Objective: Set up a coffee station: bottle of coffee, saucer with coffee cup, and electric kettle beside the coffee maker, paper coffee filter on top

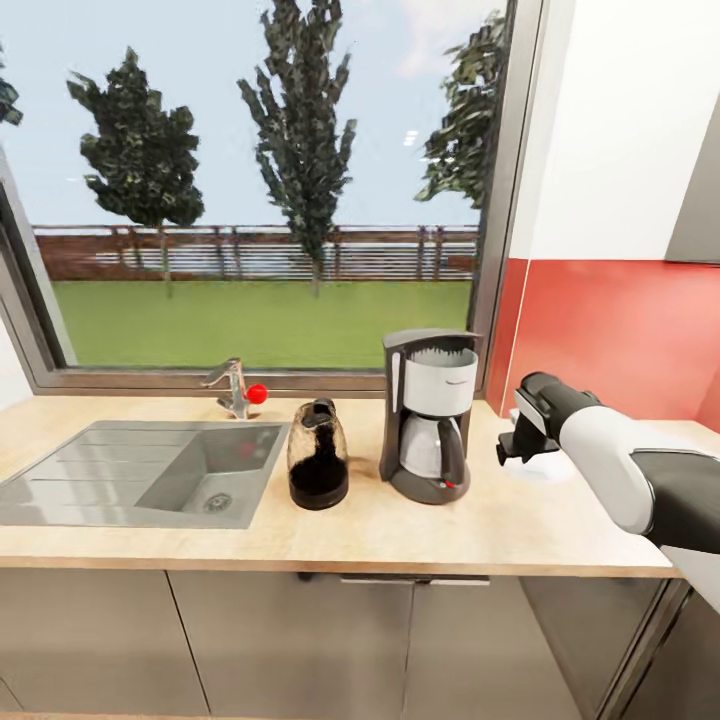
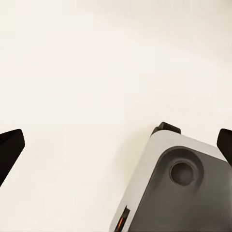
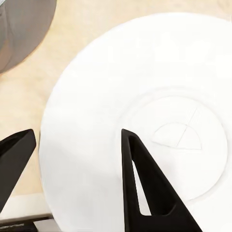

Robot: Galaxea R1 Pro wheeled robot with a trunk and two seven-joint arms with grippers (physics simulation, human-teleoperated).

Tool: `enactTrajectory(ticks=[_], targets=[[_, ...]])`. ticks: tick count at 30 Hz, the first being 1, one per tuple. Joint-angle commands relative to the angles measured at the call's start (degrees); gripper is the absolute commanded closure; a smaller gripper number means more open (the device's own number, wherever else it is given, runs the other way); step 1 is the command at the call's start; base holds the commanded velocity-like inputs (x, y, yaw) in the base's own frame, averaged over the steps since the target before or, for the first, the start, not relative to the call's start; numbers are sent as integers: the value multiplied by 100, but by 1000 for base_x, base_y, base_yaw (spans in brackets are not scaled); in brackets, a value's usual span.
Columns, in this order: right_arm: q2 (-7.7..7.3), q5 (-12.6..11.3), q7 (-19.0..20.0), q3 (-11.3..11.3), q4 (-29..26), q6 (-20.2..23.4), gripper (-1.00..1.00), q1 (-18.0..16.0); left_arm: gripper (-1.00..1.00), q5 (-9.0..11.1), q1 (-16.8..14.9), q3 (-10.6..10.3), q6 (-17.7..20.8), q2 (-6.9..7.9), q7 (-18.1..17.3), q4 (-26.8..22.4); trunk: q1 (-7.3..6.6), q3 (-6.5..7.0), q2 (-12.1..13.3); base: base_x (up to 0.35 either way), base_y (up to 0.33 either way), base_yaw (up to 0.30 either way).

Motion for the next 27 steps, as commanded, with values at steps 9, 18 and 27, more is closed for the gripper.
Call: enactTrajectory(ticks=[9, 18, 27], targets=[[9, 71, 64, 20, 36, 20, 100, -4, -100, 27, -9, -14, -7, -15, -8, 4, 1, -10, -8, 122, -148, 2], [6, 79, 57, 20, 189, 20, 100, -4, -100, 27, -9, -14, -15, -49, -8, 4, 1, -10, -8, 47, -50, 117], [-10, 72, 57, 20, 263, 20, 100, -4, -100, 27, -9, -14, -11, -54, -8, 4, 1, -10, -8, 0, -42, 100]])
